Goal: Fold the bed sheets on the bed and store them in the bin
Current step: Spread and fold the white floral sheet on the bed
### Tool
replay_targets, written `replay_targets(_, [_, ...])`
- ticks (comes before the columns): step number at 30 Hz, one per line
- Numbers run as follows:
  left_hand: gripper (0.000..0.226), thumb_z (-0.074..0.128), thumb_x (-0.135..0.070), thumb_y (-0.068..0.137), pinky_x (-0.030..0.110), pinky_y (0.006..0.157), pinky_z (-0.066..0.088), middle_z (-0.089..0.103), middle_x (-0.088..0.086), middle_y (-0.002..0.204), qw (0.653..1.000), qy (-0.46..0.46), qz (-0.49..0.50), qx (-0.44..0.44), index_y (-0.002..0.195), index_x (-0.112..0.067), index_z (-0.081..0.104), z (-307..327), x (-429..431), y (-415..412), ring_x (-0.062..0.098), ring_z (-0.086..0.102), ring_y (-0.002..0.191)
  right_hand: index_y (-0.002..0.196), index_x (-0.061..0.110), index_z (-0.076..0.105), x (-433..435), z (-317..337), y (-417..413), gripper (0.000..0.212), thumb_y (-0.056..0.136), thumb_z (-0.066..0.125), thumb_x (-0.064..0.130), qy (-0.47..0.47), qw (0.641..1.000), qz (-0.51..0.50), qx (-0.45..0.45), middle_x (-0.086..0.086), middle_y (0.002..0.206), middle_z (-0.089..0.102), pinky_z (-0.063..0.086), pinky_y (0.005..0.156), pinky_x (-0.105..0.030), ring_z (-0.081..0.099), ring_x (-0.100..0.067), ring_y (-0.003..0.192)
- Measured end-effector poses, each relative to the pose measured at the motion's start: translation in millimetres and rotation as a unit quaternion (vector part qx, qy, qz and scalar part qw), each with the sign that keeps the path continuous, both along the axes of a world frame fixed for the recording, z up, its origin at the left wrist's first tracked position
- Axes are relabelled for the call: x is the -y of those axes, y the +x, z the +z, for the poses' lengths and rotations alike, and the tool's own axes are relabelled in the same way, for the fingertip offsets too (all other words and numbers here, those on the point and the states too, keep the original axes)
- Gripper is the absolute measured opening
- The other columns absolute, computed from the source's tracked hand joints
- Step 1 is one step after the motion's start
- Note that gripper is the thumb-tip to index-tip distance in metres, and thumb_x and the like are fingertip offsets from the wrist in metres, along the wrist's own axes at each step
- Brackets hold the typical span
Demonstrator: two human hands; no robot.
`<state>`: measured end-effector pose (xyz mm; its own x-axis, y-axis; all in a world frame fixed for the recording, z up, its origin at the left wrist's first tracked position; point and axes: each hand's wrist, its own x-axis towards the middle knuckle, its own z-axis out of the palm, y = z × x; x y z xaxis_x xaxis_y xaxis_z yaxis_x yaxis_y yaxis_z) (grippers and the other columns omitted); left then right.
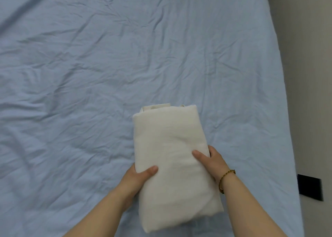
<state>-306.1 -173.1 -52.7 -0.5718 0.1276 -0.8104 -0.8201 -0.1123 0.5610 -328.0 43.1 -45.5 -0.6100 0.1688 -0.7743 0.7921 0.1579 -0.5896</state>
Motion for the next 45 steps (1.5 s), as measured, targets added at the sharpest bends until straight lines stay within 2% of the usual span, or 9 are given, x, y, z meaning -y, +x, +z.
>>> replay_targets(14, [0.024, 0.063, -0.024, 0.08, 0.026, 0.051, 0.055, 0.073, 0.009, 0.073, 0.989, 0.097, 0.093, -0.064, 0.096, -0.007, 0.064, 123, 65, 22, 0.018, 0.069, 0.058, 0.124, 0.011, 0.054, 56, 95, 4, 0.067, 0.063, 0.073, 0.031, -0.281, 0.959, -0.03, -0.034, -0.013, 0.112, 0.067, 0.059, 0.071, -0.033, 0.067, -0.026, 0.093])
replay_targets(18, [0.035, 0.059, -0.037, 0.078, 0.024, 0.05, 0.051, 0.069, 0.012, 0.063, 0.958, 0.167, 0.195, -0.131, 0.068, -0.008, 0.074, 173, 116, 28, 0.019, 0.067, 0.051, 0.122, 0.012, 0.056, 111, 121, -8, 0.082, 0.048, 0.081, 0.037, -0.313, 0.947, -0.035, -0.07, -0.015, 0.112, 0.067, 0.057, 0.073, -0.04, 0.066, -0.031, 0.095])
replay_targets(19, [0.06, 0.063, -0.017, 0.006, 0.021, 0.045, 0.05, 0.069, 0.013, 0.063, 0.945, 0.182, 0.214, -0.165, 0.063, -0.006, 0.075, 181, 129, 30, 0.02, 0.067, 0.051, 0.124, 0.011, 0.055, 126, 129, -11, 0.076, 0.055, 0.076, 0.035, -0.317, 0.944, -0.048, -0.077, -0.016, 0.114, 0.066, 0.057, 0.073, -0.04, 0.064, -0.032, 0.096])
replay_targets(20, [0.061, 0.03, -0.042, 0.084, 0.023, 0.044, 0.051, 0.071, 0.015, 0.069, 0.933, 0.205, 0.233, -0.182, 0.066, -0.006, 0.076, 188, 140, 31, 0.022, 0.069, 0.056, 0.125, 0.01, 0.054, 141, 135, -15, 0.073, 0.058, 0.072, 0.032, -0.322, 0.941, -0.062, -0.085, -0.016, 0.116, 0.064, 0.057, 0.072, -0.04, 0.063, -0.032, 0.098])
replay_targets(21, [0.062, 0.09, -0.046, 0.027, 0.025, 0.045, 0.053, 0.072, 0.017, 0.077, 0.919, 0.227, 0.259, -0.194, 0.071, -0.005, 0.077, 195, 149, 33, 0.025, 0.071, 0.063, 0.126, 0.01, 0.053, 156, 140, -18, 0.074, 0.058, 0.073, 0.032, -0.326, 0.938, -0.082, -0.09, -0.017, 0.117, 0.063, 0.057, 0.072, -0.04, 0.062, -0.032, 0.099])
replay_targets(25, [0.085, 0.09, -0.046, 0.001, 0.032, 0.049, 0.056, 0.073, 0.015, 0.089, 0.866, 0.241, 0.383, -0.213, 0.076, -0.007, 0.078, 201, 189, 38, 0.026, 0.072, 0.072, 0.116, 0.01, 0.053, 227, 165, -35, 0.031, 0.086, 0.057, 0.018, -0.322, 0.933, -0.093, -0.131, -0.01, 0.101, 0.064, 0.053, 0.073, -0.038, 0.06, -0.027, 0.087])
replay_targets(30, [0.073, 0.056, -0.07, 0.06, 0.038, 0.066, 0.058, 0.073, 0.01, 0.094, 0.826, 0.198, 0.488, -0.2, 0.105, -0.013, 0.063, 181, 264, 33, 0.023, 0.072, 0.078, 0.114, 0.014, 0.047, 337, 166, -53, 0.026, 0.089, 0.054, 0.01, -0.27, 0.946, -0.081, -0.159, -0.003, 0.09, 0.058, 0.045, 0.079, -0.039, 0.054, -0.019, 0.077])
replay_targets(36, [0.124, 0.088, -0.052, 0.02, 0.042, 0.087, 0.046, 0.064, 0.014, 0.114, 0.789, 0.082, 0.589, -0.153, 0.131, -0.017, 0.045, 155, 363, 14, 0.03, 0.059, 0.103, 0.127, 0.003, 0.047, 473, 137, -72, 0.04, 0.088, 0.056, 0.007, -0.229, 0.961, -0.052, -0.15, -0.011, 0.112, 0.056, 0.045, 0.077, -0.032, 0.053, -0.025, 0.083])
replay_targets(45, [0.056, 0.068, -0.015, 0.071, 0.024, 0.042, 0.051, 0.069, 0.006, 0.079, 0.756, -0.013, 0.626, -0.19, 0.124, -0.011, 0.051, 137, 541, -16, 0.016, 0.067, 0.055, 0.122, 0.017, 0.047, 672, 131, -105, 0.036, 0.089, 0.054, 0.005, -0.32, 0.94, 0.042, -0.113, 0.003, 0.1, 0.06, 0.049, 0.072, -0.029, 0.058, -0.013, 0.086])
